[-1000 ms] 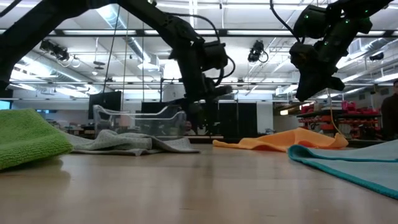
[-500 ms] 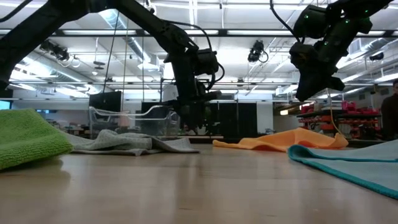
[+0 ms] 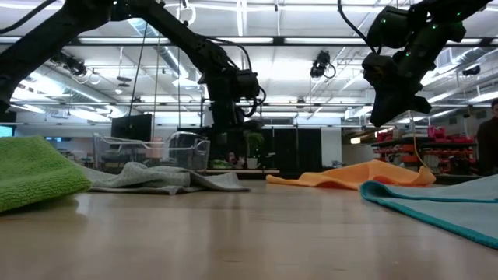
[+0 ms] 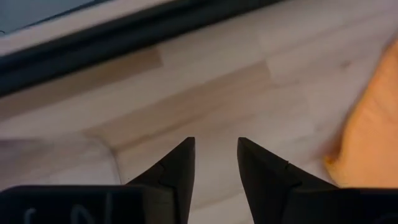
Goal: Fold microfiber towels
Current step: Adjust the transparent bin, then fold the orange microfiber cloth
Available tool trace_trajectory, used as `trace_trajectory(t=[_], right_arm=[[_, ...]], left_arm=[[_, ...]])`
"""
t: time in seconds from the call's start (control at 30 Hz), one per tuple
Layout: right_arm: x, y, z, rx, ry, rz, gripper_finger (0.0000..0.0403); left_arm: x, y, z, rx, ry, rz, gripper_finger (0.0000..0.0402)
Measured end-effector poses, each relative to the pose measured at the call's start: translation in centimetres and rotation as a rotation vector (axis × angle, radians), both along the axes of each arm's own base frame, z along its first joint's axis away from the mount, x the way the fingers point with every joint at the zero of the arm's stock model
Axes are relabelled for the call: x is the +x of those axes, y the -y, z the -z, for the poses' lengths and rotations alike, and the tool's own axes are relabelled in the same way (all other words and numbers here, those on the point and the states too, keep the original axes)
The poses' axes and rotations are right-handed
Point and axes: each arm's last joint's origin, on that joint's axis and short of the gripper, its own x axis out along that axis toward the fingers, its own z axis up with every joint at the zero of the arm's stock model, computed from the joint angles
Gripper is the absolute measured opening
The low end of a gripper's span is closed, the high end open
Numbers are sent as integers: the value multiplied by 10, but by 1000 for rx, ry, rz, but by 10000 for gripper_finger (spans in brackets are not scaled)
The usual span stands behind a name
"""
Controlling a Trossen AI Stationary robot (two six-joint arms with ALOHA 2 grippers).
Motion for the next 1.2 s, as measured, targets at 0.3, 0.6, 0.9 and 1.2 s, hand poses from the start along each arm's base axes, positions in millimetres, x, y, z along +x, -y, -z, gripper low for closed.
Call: trace_trajectory(t=[0.3,0.6,0.9,1.2], right_arm=[[0,0,0,7,3,12,77],[1,1,-1,4,24,24,77],[1,1,-1,7,26,43,77],[-13,-7,3,70,-87,44,77]], left_arm=[[-15,-21,0,7,-14,-20,123],[-20,-33,-1,40,-2,-1,123],[10,-17,-24,20,194,149,114],[64,73,-40,-3,248,350,117]])
